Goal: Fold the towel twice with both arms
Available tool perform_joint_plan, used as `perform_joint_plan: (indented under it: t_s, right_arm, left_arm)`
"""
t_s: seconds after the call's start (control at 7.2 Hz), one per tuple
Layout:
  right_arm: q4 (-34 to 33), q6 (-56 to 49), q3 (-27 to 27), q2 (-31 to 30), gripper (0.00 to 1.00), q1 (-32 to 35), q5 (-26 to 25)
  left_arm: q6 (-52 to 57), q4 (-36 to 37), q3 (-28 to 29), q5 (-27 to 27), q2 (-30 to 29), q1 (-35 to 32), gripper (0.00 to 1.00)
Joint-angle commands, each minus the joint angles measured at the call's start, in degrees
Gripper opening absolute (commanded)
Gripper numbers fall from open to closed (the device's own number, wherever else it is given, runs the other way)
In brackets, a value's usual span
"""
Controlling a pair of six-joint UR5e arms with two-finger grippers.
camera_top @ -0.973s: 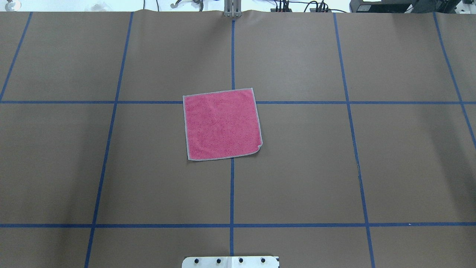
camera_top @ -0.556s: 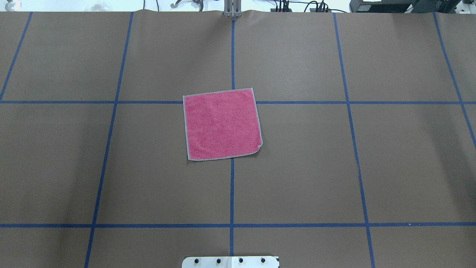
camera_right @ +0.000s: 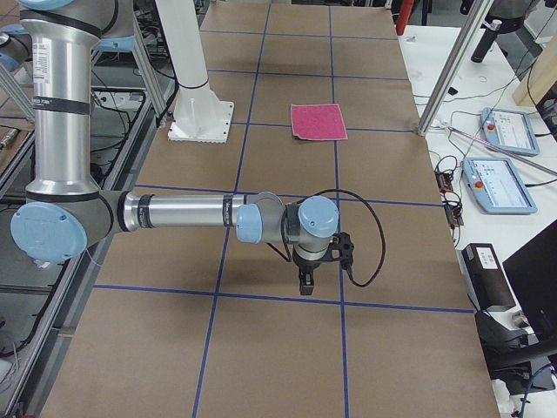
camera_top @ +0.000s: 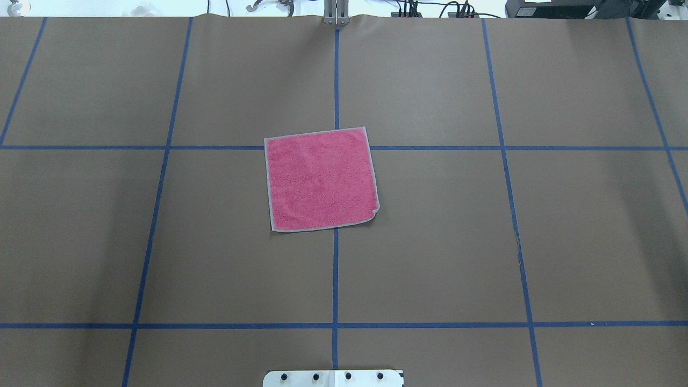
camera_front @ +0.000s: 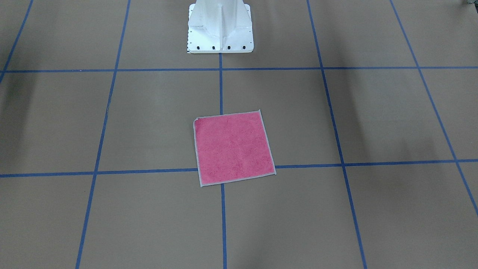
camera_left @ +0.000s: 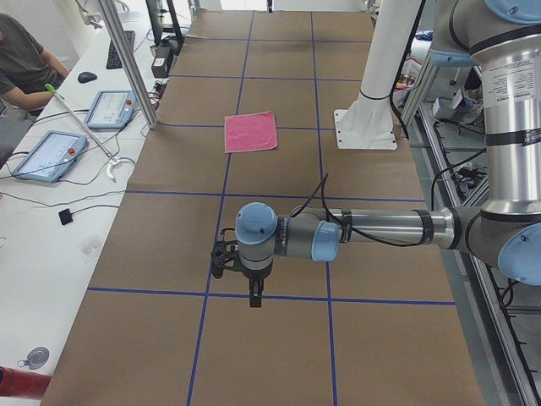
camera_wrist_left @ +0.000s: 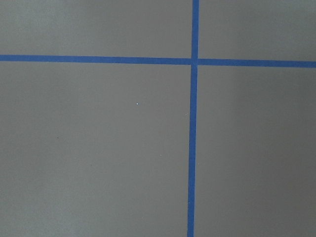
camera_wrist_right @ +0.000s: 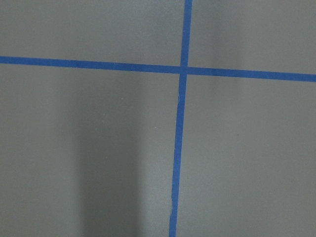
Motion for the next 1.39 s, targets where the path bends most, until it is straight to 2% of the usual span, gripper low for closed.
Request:
perform_joint_plan:
  t_s: [0.0,0.28,0.42,0.56,0.69,0.83,1.11,1.25]
  right_arm:
    - [4.27,0.30,-0.11,-0.04,1.00,-0.01,0.16]
    - [6.03,6.58,0.41,0.05,1.00,-2.19,1.90]
    - [11.36,14.46,0.59,0.22,1.00,-4.91,2.70]
    - [18.89,26.46,0.50,0.57,0.99,-9.02,2.10]
    - [25.32,39.11,1.11,1.27,0.99,-12.80,0.52]
    - [27.30,47.41,2.77,1.97,0.99,-17.45,-1.41]
    - [27.23,69.72,7.17,7.22,0.94,-29.92,-8.42]
    - [26.97,75.65,7.53,10.30,0.94,-34.33,-10.02]
  left_arm:
    - [-0.19,-3.19,-0.21,-0.18,0.41,0.00,1.00]
    - [-0.28,-3.39,-0.38,-0.27,0.42,0.09,1.00]
    - [-0.28,-3.48,-0.39,-0.27,0.42,0.09,1.00]
    - [-0.20,-3.48,-0.21,-2.44,0.33,0.87,1.00]
    - [-0.28,-3.56,-0.30,-3.94,0.24,2.36,1.00]
    - [-1.50,-3.56,-0.30,-4.13,0.15,2.46,1.00]
    - [-9.92,-4.09,-0.38,-7.64,-0.37,5.96,1.00]
    - [-13.26,-4.61,-0.65,-7.91,-1.07,7.55,1.00]
